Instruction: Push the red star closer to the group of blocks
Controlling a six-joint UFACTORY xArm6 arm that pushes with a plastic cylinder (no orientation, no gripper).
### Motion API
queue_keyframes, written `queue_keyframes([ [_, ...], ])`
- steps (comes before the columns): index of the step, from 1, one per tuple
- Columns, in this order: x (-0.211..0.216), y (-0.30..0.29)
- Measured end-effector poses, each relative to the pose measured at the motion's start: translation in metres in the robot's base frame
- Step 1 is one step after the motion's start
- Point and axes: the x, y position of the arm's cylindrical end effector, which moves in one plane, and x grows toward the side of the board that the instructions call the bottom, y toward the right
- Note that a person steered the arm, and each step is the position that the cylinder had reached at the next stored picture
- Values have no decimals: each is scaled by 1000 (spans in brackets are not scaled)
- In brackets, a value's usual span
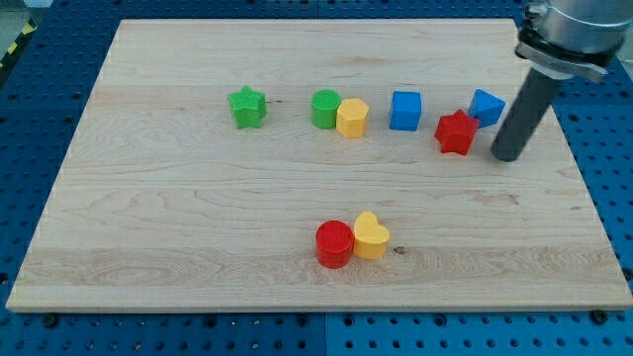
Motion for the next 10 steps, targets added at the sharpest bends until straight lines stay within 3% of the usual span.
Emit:
queue_keyframes([
  [3,-45,-58],
  [10,-47,-145],
])
